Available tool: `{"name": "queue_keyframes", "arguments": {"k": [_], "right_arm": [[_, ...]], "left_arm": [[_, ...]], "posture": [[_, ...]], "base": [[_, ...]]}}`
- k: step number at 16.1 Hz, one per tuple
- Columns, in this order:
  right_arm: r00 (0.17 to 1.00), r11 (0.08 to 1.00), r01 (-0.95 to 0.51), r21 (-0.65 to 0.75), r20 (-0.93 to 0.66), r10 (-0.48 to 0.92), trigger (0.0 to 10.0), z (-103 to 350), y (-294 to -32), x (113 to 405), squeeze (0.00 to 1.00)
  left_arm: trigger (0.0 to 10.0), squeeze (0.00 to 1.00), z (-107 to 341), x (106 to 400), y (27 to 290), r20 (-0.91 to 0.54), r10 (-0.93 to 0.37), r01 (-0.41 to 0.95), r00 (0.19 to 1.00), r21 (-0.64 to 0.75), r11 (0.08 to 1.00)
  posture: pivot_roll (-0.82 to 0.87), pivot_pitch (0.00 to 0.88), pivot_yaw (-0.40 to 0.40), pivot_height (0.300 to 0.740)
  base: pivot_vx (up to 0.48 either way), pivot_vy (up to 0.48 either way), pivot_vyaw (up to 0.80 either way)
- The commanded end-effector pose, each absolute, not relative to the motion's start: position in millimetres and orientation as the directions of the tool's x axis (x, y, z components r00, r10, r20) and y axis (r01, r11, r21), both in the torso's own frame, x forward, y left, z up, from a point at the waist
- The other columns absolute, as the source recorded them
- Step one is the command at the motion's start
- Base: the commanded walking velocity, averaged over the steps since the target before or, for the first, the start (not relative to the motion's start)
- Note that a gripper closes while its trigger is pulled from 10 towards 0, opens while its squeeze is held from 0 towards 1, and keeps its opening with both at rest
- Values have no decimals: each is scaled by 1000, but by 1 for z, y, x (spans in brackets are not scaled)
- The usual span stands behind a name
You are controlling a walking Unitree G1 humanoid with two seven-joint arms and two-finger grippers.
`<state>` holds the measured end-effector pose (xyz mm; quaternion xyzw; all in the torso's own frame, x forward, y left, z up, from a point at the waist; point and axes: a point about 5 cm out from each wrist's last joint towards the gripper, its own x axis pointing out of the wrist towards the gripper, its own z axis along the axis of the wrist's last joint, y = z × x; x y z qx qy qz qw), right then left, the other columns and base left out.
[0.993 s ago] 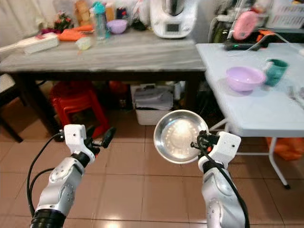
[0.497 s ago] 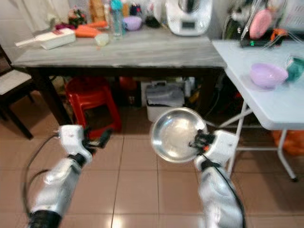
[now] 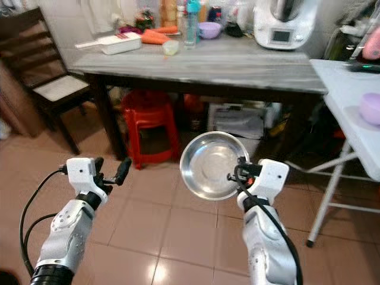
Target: Setting the table
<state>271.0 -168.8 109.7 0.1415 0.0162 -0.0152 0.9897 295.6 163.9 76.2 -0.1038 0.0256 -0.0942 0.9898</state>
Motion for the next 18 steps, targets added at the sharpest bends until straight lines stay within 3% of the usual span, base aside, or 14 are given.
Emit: {"name": "queue_keyframes", "arguments": {"k": [1, 9, 13, 18], "right_arm": [[1000, 962, 29, 271, -5, -29, 10000, 116, -170, 272, 0], [998, 967, 44, 251, 28, -53, 10000, 120, -172, 268, 0], [996, 980, 59, 192, 52, -70, 10000, 122, -173, 239, 0], [991, 983, 119, 136, 49, -127, 10000, 121, -183, 228, 0]], "left_arm": [[10000, 0, 78, 296, 165, -25, -189, 181, 982, -195, 964], [10000, 0, 82, 297, 159, -1, -211, 208, 977, -180, 961], [10000, 0, 83, 288, 163, 10, -196, 195, 981, -168, 966], [10000, 0, 80, 282, 161, -4, -205, 201, 979, -171, 964]], "posture": [[16, 0, 7, 740], [12, 0, 7, 740], [4, 0, 9, 740], [-5, 0, 21, 740]], "base": [[285, 0, 456], [324, 0, 166], [344, 0, 0], [349, 0, 0]]}}
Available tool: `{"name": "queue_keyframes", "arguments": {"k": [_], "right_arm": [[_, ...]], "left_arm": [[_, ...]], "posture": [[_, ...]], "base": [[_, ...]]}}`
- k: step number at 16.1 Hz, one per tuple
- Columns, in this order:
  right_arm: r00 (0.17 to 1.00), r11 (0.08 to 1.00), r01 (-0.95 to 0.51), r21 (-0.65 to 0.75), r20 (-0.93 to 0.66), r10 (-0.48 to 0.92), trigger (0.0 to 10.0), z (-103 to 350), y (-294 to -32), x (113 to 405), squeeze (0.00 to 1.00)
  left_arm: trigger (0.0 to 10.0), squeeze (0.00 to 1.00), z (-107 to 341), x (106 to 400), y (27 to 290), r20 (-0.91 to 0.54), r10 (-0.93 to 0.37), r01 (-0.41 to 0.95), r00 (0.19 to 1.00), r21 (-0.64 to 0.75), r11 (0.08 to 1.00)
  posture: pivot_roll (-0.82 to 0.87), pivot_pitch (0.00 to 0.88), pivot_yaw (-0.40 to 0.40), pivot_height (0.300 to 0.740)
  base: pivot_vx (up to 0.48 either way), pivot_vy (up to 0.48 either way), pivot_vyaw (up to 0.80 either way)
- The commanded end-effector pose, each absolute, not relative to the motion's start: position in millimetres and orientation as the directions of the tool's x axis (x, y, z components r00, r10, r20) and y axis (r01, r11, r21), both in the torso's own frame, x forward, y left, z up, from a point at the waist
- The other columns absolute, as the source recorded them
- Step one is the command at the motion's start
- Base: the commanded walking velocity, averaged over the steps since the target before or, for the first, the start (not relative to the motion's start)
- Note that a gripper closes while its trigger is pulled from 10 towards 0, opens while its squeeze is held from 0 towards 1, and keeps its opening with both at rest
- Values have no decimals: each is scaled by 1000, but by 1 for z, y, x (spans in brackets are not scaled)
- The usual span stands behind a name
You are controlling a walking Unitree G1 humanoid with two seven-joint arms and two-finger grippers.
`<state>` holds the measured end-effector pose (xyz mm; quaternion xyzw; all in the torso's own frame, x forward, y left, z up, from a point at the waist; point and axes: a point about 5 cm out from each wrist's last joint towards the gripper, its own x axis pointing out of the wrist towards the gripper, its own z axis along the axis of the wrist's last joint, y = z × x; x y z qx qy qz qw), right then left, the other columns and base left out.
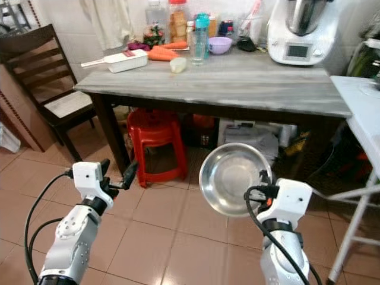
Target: Setting the table
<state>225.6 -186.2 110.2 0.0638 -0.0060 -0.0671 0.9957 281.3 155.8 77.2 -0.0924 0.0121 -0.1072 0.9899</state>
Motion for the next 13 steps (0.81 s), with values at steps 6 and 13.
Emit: {"name": "queue_keyframes", "arguments": {"k": [6, 13], "right_arm": [[990, 982, 122, 142, 47, -130, 10000, 121, -180, 232, 0], [992, 986, 106, 131, 47, -113, 10000, 121, -179, 235, 0]], "left_arm": [[10000, 0, 83, 283, 155, 5, -230, 227, 973, -179, 957], [10000, 0, 83, 283, 153, -1, -242, 238, 970, -183, 954]], "posture": [[2, 0, 19, 740], [3, 0, 21, 740]], "base": [[404, 0, -253], [426, 0, 0]]}}
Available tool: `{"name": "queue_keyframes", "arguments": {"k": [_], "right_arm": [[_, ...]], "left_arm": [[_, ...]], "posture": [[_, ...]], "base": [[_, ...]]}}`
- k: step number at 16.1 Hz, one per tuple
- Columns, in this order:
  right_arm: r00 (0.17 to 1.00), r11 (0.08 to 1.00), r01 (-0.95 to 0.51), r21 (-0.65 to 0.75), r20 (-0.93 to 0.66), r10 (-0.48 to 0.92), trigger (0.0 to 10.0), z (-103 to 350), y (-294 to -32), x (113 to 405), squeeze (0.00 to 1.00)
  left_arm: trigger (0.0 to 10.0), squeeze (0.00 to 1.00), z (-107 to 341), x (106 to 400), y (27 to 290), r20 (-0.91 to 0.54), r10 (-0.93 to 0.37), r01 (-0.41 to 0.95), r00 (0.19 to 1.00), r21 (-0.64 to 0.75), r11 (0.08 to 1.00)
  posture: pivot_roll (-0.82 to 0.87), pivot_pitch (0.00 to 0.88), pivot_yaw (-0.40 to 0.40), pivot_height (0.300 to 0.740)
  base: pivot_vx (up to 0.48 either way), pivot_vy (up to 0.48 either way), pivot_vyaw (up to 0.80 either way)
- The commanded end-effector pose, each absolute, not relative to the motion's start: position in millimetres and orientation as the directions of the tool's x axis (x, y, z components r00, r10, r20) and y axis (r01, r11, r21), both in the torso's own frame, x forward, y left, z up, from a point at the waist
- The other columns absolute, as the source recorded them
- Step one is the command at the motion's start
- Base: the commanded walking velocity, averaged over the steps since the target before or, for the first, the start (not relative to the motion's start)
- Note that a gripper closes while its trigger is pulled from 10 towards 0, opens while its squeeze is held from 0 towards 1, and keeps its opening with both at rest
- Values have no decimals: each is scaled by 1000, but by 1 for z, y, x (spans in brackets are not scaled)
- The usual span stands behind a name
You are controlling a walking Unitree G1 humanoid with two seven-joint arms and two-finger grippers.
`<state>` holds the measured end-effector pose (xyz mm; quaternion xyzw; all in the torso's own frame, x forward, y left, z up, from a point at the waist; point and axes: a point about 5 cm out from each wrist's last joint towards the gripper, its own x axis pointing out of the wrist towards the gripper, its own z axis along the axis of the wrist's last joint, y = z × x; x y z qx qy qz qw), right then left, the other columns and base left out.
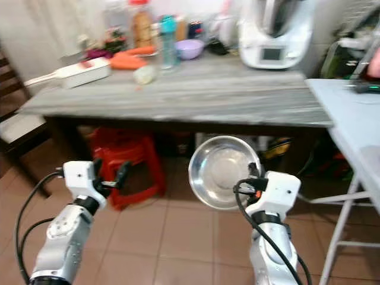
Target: Setting the table
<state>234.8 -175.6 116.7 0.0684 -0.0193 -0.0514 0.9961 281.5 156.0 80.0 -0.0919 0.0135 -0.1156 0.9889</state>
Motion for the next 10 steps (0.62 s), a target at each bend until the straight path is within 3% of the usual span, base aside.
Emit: {"name": "queue_keyframes", "arguments": {"k": [1, 10], "right_arm": [[993, 986, 104, 128, 50, -111, 10000, 121, -179, 236, 0], [988, 983, 136, 127, 59, -144, 10000, 124, -188, 242, 0]], "left_arm": [[10000, 0, 83, 283, 153, 0, -245, 241, 970, -184, 953], [10000, 0, 85, 285, 151, 1, -249, 245, 969, -185, 952]], "posture": [[3, 0, 21, 740], [1, 0, 27, 740]], "base": [[431, 0, 0], [431, 0, 0]]}}
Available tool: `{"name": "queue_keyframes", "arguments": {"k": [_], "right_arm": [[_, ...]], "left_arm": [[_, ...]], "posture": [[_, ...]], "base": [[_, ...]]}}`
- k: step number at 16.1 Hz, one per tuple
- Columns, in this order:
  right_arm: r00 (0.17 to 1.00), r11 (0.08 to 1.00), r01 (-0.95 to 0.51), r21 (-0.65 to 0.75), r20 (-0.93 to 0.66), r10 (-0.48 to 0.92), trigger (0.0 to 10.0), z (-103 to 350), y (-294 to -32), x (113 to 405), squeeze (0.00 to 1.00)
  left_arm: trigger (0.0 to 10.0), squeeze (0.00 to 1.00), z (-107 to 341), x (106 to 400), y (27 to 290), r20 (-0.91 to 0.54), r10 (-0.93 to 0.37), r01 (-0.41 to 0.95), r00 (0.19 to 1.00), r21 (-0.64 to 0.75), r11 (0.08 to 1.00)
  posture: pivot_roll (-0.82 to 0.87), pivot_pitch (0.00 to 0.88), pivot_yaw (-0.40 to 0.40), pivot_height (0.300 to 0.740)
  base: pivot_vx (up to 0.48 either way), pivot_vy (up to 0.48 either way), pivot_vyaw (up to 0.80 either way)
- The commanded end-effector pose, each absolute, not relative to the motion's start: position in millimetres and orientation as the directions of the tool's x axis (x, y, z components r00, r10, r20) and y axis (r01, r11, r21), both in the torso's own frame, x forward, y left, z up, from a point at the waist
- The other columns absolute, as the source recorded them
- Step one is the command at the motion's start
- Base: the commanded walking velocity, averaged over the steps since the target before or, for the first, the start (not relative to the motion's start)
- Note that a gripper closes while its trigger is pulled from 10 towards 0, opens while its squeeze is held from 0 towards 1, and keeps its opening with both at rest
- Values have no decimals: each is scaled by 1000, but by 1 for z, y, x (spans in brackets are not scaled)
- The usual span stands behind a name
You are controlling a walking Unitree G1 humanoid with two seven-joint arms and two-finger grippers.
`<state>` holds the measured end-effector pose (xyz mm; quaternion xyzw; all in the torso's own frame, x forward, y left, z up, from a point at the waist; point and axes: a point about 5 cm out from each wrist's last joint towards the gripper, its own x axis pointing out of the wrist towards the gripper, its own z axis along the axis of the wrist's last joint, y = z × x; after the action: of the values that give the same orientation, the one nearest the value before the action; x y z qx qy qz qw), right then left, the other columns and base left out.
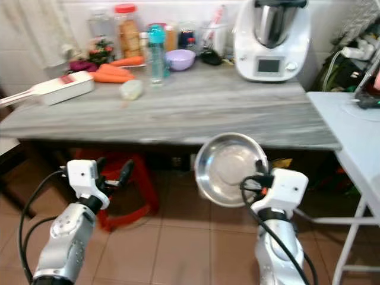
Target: Setting the table
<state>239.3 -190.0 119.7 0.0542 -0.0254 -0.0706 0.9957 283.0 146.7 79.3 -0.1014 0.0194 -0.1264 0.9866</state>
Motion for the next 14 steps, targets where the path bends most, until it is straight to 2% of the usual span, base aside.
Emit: {"name": "queue_keyframes", "arguments": {"k": [1, 6, 10, 12, 14], "right_arm": [[987, 982, 139, 126, 61, -147, 10000, 124, -189, 243, 0], [989, 983, 127, 130, 60, -135, 10000, 125, -189, 247, 0], [989, 979, 116, 169, 67, -129, 10000, 132, -186, 261, 0], [986, 961, 149, 234, 42, -164, 10000, 131, -189, 269, 0], [986, 966, 150, 212, 44, -163, 10000, 133, -189, 275, 0]], "left_arm": [[10000, 0, 85, 285, 151, 1, -250, 245, 968, -185, 952], [10000, 0, 84, 287, 149, 2, -250, 246, 968, -189, 951], [10000, 0, 84, 288, 149, 1, -249, 245, 969, -189, 951], [10000, 0, 84, 288, 150, 3, -245, 241, 969, -192, 951], [10000, 0, 86, 286, 149, 16, -262, 262, 965, -158, 952]], "posture": [[-1, 0, 26, 740], [-1, 0, 21, 740], [2, 0, 19, 740], [5, 0, 20, 740], [10, 0, 19, 740]], "base": [[428, 0, 0], [431, 0, 0], [430, 0, 0], [422, 0, 0], [184, 0, 0]]}}
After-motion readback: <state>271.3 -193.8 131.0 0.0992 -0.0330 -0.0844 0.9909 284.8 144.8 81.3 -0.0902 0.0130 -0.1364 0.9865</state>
